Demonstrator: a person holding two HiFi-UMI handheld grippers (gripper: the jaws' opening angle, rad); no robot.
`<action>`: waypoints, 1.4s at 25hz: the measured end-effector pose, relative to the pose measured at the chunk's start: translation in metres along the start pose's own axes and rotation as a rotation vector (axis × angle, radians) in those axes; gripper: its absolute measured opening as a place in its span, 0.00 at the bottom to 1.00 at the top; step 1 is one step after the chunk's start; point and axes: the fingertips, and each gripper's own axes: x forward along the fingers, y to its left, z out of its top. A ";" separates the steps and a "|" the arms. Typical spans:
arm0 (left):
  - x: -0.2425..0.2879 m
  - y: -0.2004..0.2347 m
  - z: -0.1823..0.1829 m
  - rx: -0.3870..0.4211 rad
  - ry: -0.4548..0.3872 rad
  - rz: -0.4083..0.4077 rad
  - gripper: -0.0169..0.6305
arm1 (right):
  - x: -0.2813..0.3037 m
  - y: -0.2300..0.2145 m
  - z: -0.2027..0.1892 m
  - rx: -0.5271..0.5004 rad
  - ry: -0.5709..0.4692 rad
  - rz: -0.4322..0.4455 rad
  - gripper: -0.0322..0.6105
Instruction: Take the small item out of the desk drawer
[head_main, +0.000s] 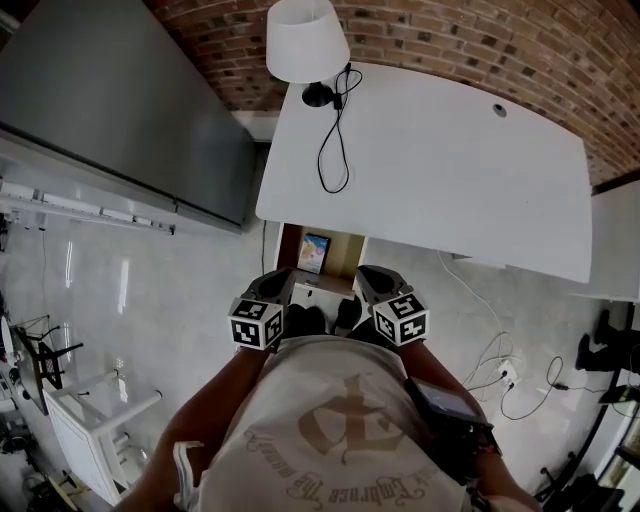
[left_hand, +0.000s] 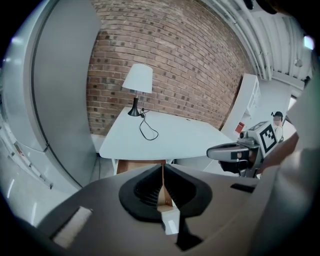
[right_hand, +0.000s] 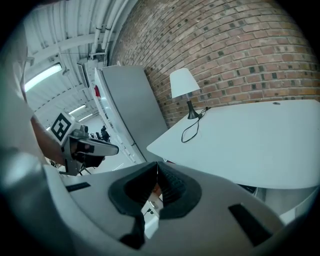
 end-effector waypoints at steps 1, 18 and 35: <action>0.001 0.002 -0.001 -0.007 0.002 0.001 0.05 | 0.001 0.000 -0.001 0.006 0.000 -0.001 0.06; 0.027 0.020 -0.034 -0.037 0.090 -0.031 0.05 | 0.019 -0.001 -0.021 0.057 0.056 -0.043 0.06; 0.086 0.018 -0.088 -0.029 0.193 -0.007 0.05 | 0.033 -0.034 -0.079 0.130 0.105 -0.061 0.06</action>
